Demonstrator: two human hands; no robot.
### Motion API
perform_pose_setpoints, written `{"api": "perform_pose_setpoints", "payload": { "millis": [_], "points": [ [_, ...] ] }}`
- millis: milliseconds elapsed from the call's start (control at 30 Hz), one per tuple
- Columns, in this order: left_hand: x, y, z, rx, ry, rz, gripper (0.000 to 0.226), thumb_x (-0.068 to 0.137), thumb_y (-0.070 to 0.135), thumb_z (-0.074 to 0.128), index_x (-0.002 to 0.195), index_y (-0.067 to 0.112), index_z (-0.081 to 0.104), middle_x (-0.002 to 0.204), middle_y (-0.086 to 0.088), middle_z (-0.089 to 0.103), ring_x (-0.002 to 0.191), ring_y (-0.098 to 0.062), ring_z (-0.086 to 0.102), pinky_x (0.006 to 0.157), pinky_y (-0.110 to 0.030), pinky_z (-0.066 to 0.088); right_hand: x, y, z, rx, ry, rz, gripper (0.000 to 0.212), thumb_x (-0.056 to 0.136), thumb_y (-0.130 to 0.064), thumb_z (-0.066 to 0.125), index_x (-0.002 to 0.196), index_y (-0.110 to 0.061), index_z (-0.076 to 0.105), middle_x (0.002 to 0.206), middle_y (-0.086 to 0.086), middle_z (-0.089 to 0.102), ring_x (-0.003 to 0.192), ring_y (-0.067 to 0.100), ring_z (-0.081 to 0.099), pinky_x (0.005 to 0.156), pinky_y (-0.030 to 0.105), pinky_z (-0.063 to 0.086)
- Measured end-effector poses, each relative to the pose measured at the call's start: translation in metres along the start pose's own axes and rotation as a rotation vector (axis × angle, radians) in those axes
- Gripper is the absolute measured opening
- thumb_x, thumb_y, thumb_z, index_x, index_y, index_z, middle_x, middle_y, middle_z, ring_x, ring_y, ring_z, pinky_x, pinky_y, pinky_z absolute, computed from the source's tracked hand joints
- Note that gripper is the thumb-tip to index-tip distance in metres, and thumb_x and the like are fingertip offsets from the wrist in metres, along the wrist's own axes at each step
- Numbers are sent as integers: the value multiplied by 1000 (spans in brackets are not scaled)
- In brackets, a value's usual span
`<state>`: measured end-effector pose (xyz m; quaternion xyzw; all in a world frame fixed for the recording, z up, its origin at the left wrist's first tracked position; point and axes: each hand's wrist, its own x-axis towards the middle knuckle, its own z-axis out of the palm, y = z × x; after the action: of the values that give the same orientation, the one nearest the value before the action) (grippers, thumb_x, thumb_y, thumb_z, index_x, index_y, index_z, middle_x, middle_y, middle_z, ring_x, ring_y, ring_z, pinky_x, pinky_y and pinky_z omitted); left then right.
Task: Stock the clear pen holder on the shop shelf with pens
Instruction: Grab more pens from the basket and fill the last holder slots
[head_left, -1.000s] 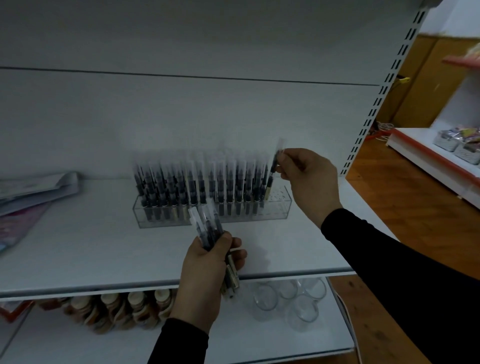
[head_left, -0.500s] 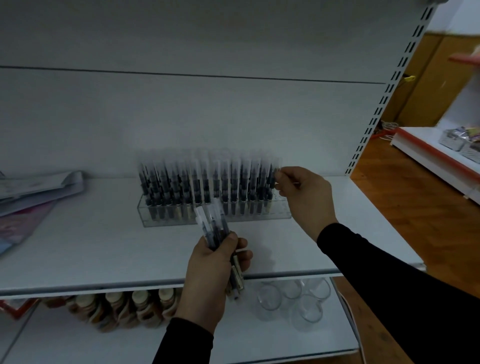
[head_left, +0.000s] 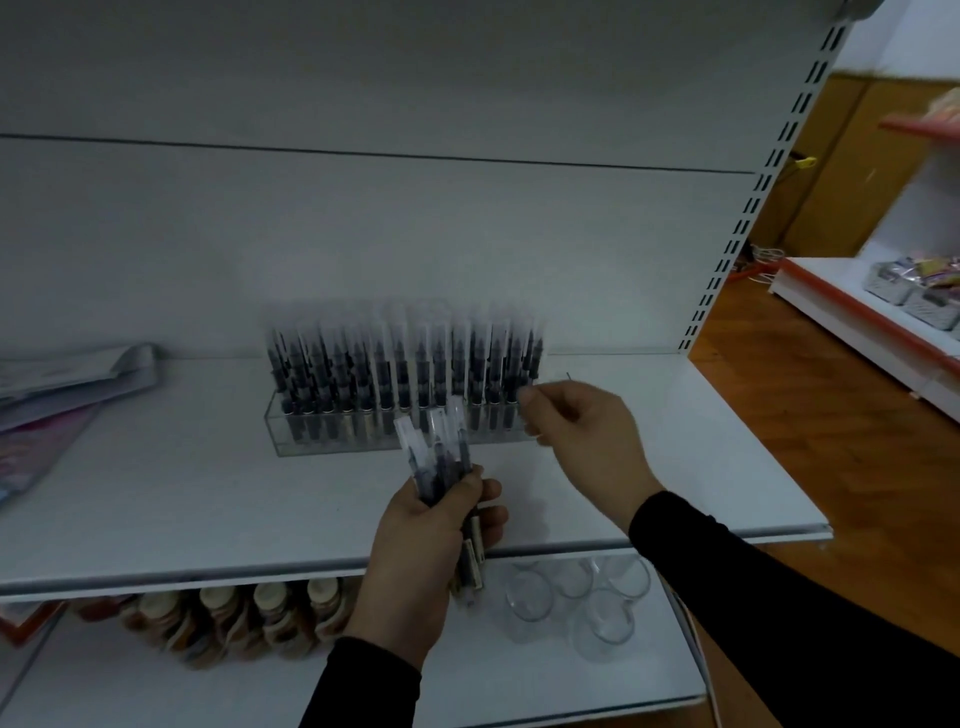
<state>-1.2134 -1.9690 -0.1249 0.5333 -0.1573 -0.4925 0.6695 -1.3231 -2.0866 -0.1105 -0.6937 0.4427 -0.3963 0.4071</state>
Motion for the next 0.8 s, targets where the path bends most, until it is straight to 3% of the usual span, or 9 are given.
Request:
{"api": "perform_pose_setpoints", "payload": {
  "millis": [67,167,300,433,633,800],
  "points": [
    [-1,-1,1,13,-25,-5,12,93,8,57,100,4,65,78,-9,74,65,-19,69,64,-31,59,-6,-3,5,54,-126,39,26,90,-35,65,77,-14,72,75,7,71,71,14,64,76,38,57],
    [0,-3,2,29,-48,-3,13,92,8,57,102,4,66,83,-13,75,67,-22,69,68,-35,58,-12,-7,13,123,-285,122,27,89,-34,66,82,-10,74,75,3,71,71,10,64,75,32,56],
    [1,-5,2,60,-55,14,14,92,8,58,102,7,68,84,-12,75,66,-22,69,68,-35,59,-13,-7,16,188,-360,192,25,90,-28,66,85,-4,73,70,0,68,69,11,62,79,35,56],
    [1,-6,3,47,-28,10,10,93,10,58,97,8,67,83,-13,74,66,-21,69,70,-36,58,-11,-8,13,240,-330,205,17,90,-24,66,78,-14,73,67,-3,68,66,11,63,73,29,55],
    [5,-4,1,-17,83,-10,8,93,10,59,90,4,63,84,-17,71,67,-24,67,62,-33,58,-1,-12,-5,386,-154,201,17,91,-18,65,84,-4,72,73,10,68,62,12,62,63,20,54],
    [5,-3,-2,-45,83,-4,7,93,9,57,93,4,62,79,-14,67,66,-25,65,55,-28,58,12,-20,-27,326,42,50,15,92,-19,64,81,-12,72,67,-4,70,61,7,63,60,18,52]
  ]
}}
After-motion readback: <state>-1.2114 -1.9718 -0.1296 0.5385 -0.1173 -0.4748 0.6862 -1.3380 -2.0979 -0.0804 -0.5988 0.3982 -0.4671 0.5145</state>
